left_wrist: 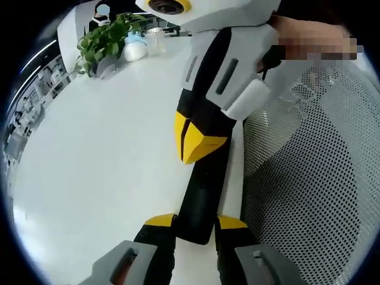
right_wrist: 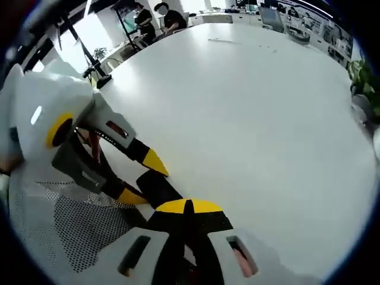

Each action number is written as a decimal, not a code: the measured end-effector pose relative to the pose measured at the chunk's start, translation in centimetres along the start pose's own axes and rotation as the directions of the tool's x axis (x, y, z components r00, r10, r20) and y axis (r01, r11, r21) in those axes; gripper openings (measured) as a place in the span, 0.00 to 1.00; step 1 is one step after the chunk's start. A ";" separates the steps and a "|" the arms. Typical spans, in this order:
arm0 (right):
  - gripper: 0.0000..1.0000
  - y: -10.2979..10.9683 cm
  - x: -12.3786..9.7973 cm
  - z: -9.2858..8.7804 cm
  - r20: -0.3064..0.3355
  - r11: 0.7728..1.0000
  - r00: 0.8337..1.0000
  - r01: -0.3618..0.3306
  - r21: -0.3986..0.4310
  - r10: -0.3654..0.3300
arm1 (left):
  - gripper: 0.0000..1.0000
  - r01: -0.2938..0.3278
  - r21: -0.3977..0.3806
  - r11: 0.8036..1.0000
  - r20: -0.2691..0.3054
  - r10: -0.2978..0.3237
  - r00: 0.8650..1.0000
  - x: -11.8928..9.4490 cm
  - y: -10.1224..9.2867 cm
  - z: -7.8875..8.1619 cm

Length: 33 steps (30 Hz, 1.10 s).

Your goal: Press the specified remote control buttons in sequence, fully releasing each button before pressing the next.

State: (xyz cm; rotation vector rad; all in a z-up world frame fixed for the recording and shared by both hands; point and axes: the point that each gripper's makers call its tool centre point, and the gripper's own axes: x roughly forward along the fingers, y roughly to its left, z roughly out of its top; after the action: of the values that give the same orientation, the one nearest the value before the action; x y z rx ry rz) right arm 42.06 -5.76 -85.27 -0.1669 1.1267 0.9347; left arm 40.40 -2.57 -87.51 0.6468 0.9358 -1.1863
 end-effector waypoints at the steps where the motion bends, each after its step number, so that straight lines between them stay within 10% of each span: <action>1: 0.00 0.2 -0.1 0.1 0.010 1.000 1.000 0.002 -0.018 -0.001 | 0.25 -0.001 -0.009 1.000 -0.001 0.001 1.000 0.0 0.0 0.0; 14: 0.00 3.5 0.7 -2.6 -0.137 0.985 0.982 -0.145 -0.092 0.132 | 0.25 -0.010 0.012 1.000 0.004 0.010 1.000 0.1 0.1 0.1; 33: 0.00 0.8 0.6 -4.4 -0.223 0.987 0.975 -0.038 -0.154 0.003 | 0.24 -0.010 0.036 0.999 0.014 0.010 1.000 0.1 0.2 0.1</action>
State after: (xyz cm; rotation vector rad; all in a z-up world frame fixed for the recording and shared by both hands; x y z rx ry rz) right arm 38.46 -7.32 -87.57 -0.3974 1.2612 1.0425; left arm 40.62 -2.66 -87.55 0.6708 0.9005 -1.1997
